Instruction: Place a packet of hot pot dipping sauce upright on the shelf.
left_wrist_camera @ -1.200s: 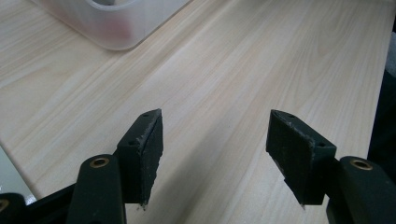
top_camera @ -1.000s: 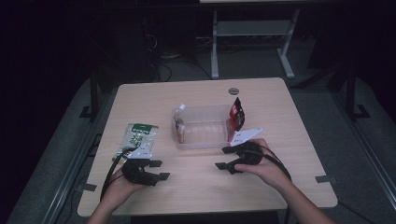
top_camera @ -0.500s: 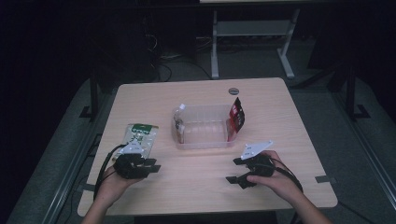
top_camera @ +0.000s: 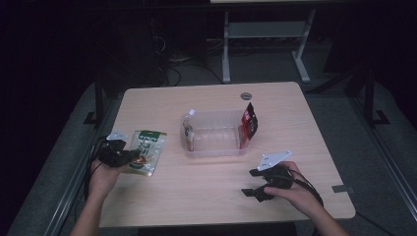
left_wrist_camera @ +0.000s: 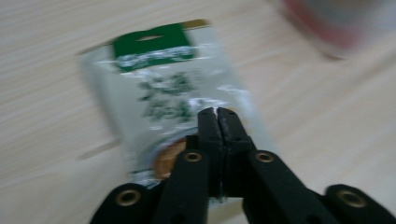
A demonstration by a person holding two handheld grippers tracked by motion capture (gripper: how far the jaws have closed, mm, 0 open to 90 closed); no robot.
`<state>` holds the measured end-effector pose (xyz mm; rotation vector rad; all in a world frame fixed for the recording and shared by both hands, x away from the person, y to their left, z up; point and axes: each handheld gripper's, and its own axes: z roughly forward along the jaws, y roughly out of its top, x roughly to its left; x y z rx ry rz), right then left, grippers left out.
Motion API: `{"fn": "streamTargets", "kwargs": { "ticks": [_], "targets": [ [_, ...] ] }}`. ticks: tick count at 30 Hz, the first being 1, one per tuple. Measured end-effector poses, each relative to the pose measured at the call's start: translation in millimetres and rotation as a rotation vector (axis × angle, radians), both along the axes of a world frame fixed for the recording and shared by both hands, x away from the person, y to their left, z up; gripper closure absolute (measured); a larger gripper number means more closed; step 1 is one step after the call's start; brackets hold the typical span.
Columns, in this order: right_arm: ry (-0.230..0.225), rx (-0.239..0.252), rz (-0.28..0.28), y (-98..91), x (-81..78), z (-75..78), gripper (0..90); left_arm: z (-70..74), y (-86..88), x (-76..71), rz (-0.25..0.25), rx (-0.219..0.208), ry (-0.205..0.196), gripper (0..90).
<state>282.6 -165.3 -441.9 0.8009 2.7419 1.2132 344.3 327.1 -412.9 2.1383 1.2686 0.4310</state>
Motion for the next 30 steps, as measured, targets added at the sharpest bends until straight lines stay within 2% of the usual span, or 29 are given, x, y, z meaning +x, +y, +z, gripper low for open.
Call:
{"fn": "streamTargets", "kwargs": {
  "ticks": [7,9,12,16,18,20,22,28,30],
  "targets": [
    [0.0,0.002,-0.004,-0.4,1.6,-0.5,23.6,-3.2,21.0,18.5,0.088,-0.004,0.004,89.5],
    [0.0,0.001,-0.004,-0.3,1.7,-0.2,23.6,-3.8,22.7,24.4,0.11,0.018,-0.002,89.6],
    [0.0,0.002,-0.005,-0.4,1.8,-0.2,23.6,-7.9,26.4,36.3,0.153,0.024,-0.002,89.7],
    [0.002,0.005,-0.008,-1.0,2.2,-0.5,23.6,-21.0,30.5,50.0,0.199,0.027,0.028,89.7],
    [0.002,0.0,-0.008,-1.8,2.8,-0.5,23.6,-28.0,32.2,55.0,0.212,0.013,0.046,89.7],
    [0.005,0.002,-0.008,-2.3,2.8,-0.5,23.6,-31.8,31.7,57.8,0.202,-0.003,0.052,89.7],
    [0.002,0.003,-0.007,-2.4,2.7,-0.4,23.7,-32.6,28.6,59.0,0.188,0.0,0.044,89.7],
    [0.0,0.004,0.0,-0.8,2.5,-0.1,23.7,-36.9,16.0,60.3,0.112,-0.009,0.057,89.7],
    [0.004,0.003,-0.002,-0.5,2.1,0.5,23.7,-37.9,11.2,59.9,0.086,-0.026,0.058,89.7]
  ]
}}
